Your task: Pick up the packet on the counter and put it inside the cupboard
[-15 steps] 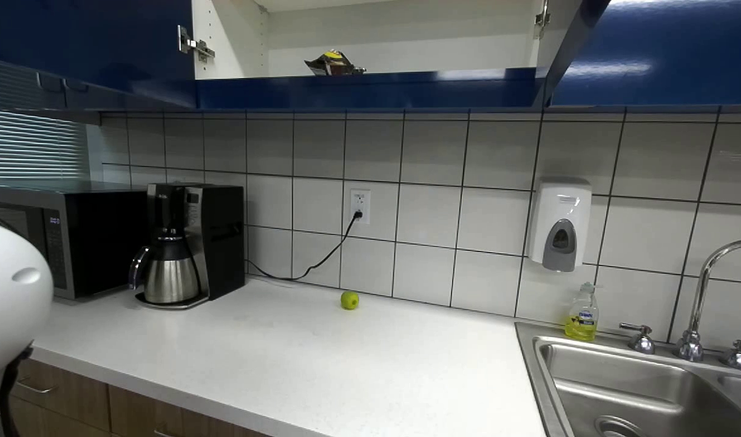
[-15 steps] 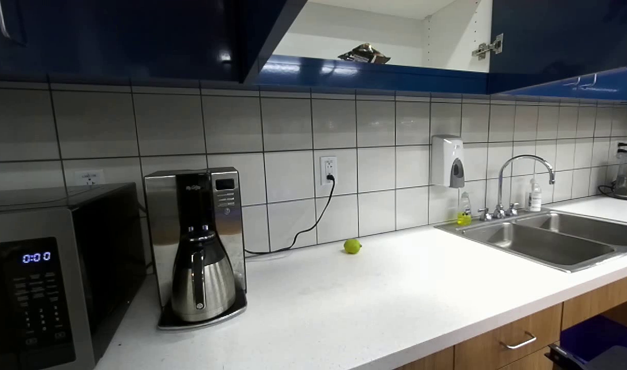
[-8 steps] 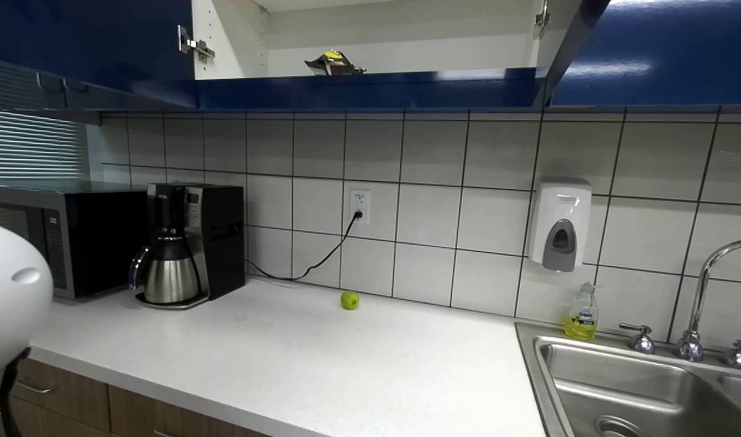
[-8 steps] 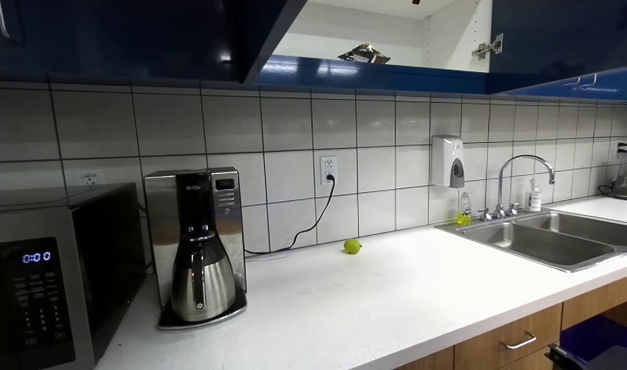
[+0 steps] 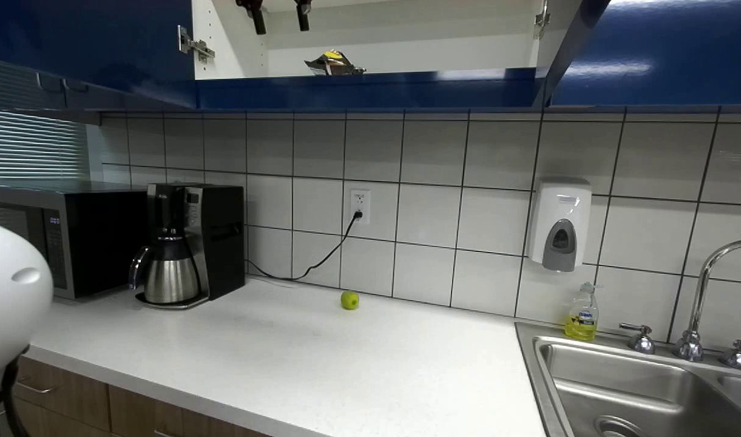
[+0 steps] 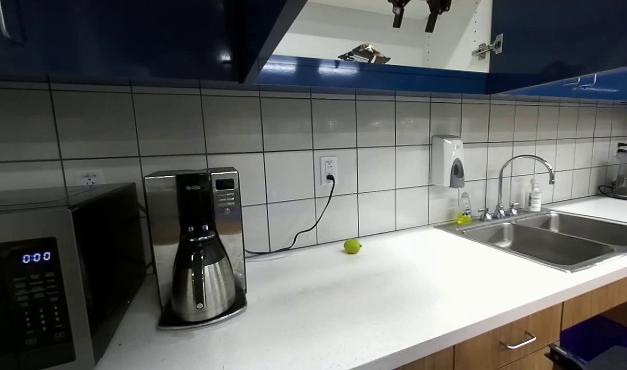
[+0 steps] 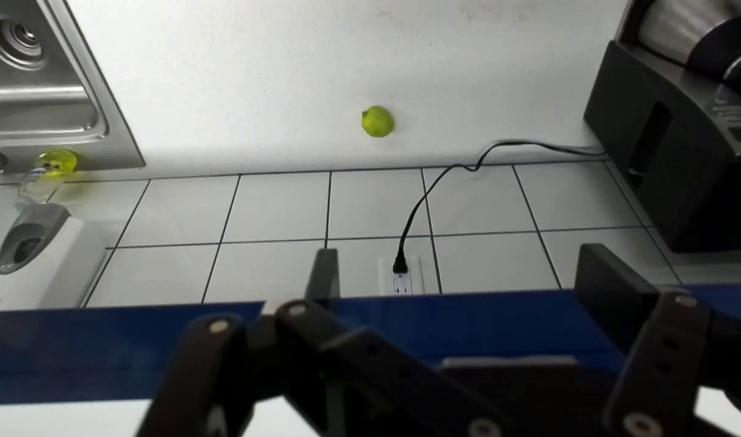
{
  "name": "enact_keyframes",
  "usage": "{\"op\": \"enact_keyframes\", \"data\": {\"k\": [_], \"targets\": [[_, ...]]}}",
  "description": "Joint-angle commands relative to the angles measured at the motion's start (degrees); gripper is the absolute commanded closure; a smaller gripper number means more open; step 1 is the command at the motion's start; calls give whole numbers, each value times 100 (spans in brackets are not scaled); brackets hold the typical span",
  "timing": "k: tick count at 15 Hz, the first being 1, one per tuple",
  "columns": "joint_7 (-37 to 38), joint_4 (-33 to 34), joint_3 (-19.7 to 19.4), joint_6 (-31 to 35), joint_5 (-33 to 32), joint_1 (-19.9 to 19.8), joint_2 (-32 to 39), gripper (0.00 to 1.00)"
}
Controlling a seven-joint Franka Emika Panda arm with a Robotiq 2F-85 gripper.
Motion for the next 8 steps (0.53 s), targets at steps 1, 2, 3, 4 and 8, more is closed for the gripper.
{"op": "enact_keyframes", "data": {"k": [1,2,3,4,8], "targets": [[-277,-1418,-31,471,79,-16,-810,0],[-324,-1742,-41,546,73,-11,-961,0],[-347,-2079,-44,656,67,-9,-1120,0],[-379,-2412,-51,777,63,-3,-1274,0],[-552,-3674,-101,1336,60,26,-1776,0]]}}
